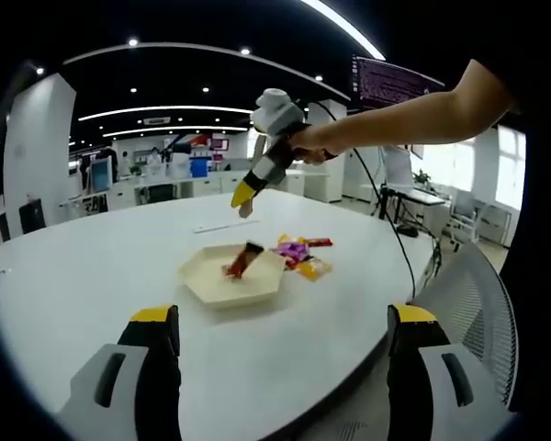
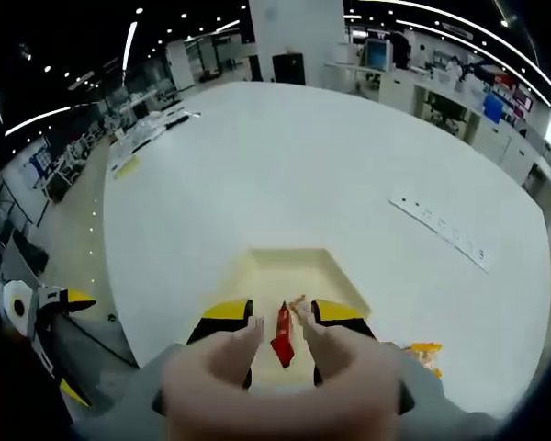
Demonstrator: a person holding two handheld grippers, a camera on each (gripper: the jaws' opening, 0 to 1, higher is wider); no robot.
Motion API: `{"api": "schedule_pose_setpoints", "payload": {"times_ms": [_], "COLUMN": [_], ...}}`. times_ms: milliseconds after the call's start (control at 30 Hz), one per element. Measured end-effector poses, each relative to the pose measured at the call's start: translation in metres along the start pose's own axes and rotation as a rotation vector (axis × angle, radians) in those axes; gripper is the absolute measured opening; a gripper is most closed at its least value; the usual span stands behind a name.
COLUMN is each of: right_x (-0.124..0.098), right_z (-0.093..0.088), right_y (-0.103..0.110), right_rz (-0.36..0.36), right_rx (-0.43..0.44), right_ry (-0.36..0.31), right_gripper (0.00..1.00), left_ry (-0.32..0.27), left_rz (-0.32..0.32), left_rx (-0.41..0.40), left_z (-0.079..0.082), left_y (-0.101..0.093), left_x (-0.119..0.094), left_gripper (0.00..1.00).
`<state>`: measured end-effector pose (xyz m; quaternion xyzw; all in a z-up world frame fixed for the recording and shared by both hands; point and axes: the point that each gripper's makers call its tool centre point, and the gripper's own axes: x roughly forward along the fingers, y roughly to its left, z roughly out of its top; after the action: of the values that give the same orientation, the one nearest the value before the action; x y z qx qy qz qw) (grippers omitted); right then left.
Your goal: Place the target food into the container with the food tongs after gripping and lifting it, then release it inside without dropping or visibly crushing the food.
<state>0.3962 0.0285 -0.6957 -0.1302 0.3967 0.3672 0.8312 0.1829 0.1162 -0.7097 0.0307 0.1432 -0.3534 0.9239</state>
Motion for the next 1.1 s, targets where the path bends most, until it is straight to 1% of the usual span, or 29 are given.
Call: {"api": "schedule_pose_setpoints", "payload": {"times_ms": [367, 600, 800, 1100], "right_x": [-0.005, -0.011, -0.017, -0.025], "right_z": [-0.001, -0.009, -0.022, -0.047], "right_y": [-0.007, -0.015, -0.023, -0.037], "right_rz": [-0.008, -0.019, -0.029, -0.043], "right_rx": [0.009, 0.026, 0.047, 0.079], "right_ry": [-0.006, -0.005, 0.000, 0.026], "right_gripper": [0.24, 0.24, 0.24, 0.24], "left_ry": [0.006, 0.013, 0.020, 0.028], "left_rz": [-0.003, -0.004, -0.004, -0.003], "left_rx": [0.004, 0.006, 0.007, 0.003], "left_z": [-0.001, -0.002, -0.003, -0.005], "left_y": [-0.001, -0.002, -0.002, -0.002], "left_x": [0.000, 0.001, 0.002, 0.003], "left_gripper": [0.91, 0.91, 0.91, 0.92]}}
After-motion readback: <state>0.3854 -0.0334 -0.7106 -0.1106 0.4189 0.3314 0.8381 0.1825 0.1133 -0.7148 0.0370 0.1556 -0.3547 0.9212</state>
